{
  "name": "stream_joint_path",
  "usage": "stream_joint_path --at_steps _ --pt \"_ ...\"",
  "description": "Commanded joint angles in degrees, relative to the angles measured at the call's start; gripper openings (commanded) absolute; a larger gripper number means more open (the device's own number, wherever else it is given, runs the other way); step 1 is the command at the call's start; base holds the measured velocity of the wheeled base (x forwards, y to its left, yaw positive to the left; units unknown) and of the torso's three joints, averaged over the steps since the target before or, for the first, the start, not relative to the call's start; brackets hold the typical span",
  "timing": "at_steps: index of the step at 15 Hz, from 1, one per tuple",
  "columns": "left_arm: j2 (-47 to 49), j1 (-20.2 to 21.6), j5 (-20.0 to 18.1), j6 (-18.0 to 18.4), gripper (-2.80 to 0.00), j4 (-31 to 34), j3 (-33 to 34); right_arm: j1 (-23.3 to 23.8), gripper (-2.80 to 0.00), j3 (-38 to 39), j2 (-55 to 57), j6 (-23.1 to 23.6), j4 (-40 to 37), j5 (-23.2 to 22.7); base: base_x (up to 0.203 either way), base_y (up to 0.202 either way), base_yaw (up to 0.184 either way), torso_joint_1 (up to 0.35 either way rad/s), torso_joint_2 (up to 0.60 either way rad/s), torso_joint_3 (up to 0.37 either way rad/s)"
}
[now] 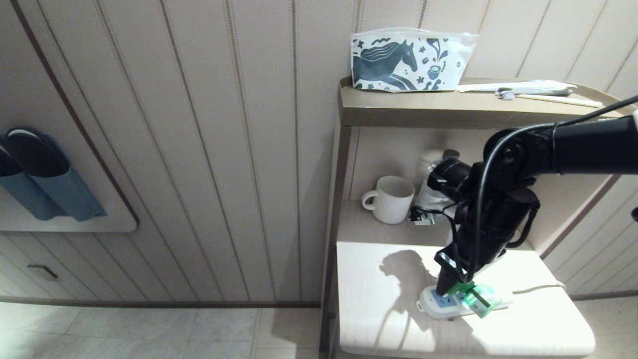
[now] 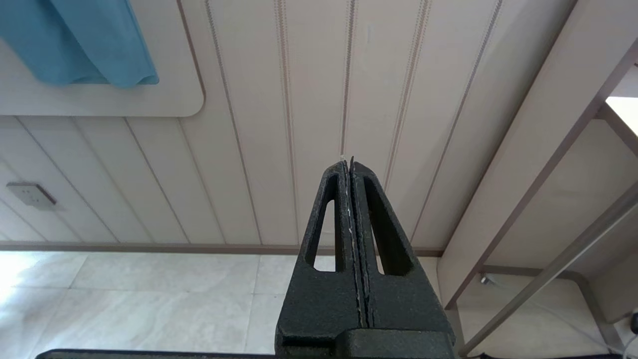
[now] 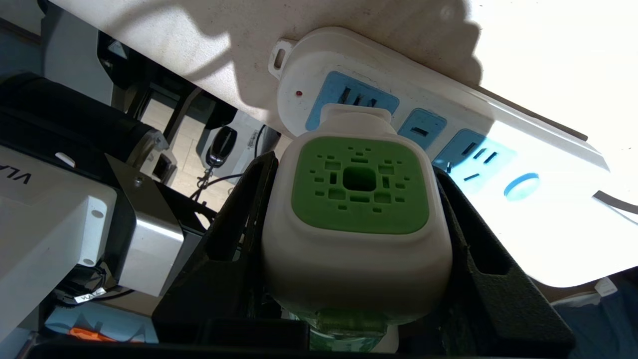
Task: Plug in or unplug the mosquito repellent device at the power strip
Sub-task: Insert the plug into the socket
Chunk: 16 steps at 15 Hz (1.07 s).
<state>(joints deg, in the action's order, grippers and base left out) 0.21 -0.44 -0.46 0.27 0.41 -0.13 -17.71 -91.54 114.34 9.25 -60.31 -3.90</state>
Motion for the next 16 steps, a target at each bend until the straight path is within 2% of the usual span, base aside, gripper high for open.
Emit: stream_joint_path --at_steps 1,16 --pt "0.0 0.0 0.0 0.0 -2.80 0.0 0.0 0.0 -2.80 0.6 0.1 0.0 -0.3 -0.1 0.000 0.000 0.000 0.000 0.00 0.000" --pt "0.0 0.0 0.0 0.0 -2.80 0.0 0.0 -0.1 -2.80 -1.4 1.4 -0.6 -0.1 0.2 0.000 0.000 0.000 0.000 0.00 0.000"
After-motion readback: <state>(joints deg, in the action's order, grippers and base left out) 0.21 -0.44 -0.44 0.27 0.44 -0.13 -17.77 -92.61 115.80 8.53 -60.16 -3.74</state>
